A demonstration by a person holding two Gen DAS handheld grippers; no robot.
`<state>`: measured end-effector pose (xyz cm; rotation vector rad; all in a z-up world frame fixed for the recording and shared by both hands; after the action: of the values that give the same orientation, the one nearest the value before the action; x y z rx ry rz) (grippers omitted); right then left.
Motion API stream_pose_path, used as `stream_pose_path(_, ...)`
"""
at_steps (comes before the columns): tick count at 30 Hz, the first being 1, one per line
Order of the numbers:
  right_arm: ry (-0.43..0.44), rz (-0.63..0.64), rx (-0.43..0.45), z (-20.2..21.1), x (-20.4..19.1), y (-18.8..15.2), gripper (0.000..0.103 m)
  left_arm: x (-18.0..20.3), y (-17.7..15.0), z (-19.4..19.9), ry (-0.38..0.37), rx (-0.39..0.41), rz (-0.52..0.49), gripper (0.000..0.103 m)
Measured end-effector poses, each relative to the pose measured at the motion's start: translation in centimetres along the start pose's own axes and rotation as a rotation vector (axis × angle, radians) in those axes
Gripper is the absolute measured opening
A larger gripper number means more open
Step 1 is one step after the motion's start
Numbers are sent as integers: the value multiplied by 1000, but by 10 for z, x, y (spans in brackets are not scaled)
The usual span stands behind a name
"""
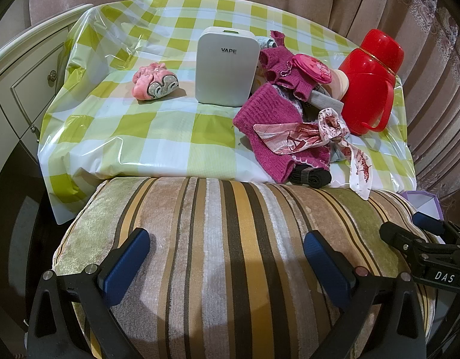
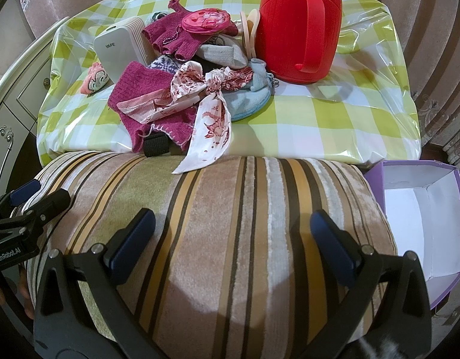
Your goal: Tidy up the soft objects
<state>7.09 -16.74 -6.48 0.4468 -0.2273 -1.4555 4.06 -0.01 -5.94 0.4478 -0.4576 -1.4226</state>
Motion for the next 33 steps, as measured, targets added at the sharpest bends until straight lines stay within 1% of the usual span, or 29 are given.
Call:
stream_pose_path(15,1,-1,6,1,1,0,103,0,0,0,1,0,0,103)
stream_pose_path(19,-16,12,-4,-2,-1,1,103,-1,0,1,-6,0,3,103)
stream_pose_path(22,-10,6,-4,-2,0,2,103,-2,3,3,-16,-6,4,103)
stream_pose_path(24,-5,6,-20,-3,0,3,103,-4,6,4,-33,-10,6,103)
stream_pose_path(25,-3,13,-37,-4,-1,5,103,-5,8,4,-50,-13,8,99)
stream_pose_path(26,-1,19,-50,-5,-2,5,103,-7,10,3,-66,-16,12,93)
stream_pose_path(28,8,25,-90,-9,-3,7,103,-14,17,2,-90,-18,19,88)
stream_pose_path(32,30,25,-108,-11,-4,10,103,-35,35,-5,-109,-30,42,87)
stream_pose_path(33,35,30,-112,-11,-5,12,103,-44,41,-7,-103,-30,48,87)
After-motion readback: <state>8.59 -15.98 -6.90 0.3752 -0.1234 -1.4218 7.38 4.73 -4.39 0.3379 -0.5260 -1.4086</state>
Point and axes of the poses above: each gripper's, at about its wrist camera, not at the fingertips, and z roughly against the way its jaws point, x to its right, y to its top, the point moved 7 cm from there along -z, roughly the way its jaws point, and after that the axes turned 13 degrees about -z, right-handed, at the moved point
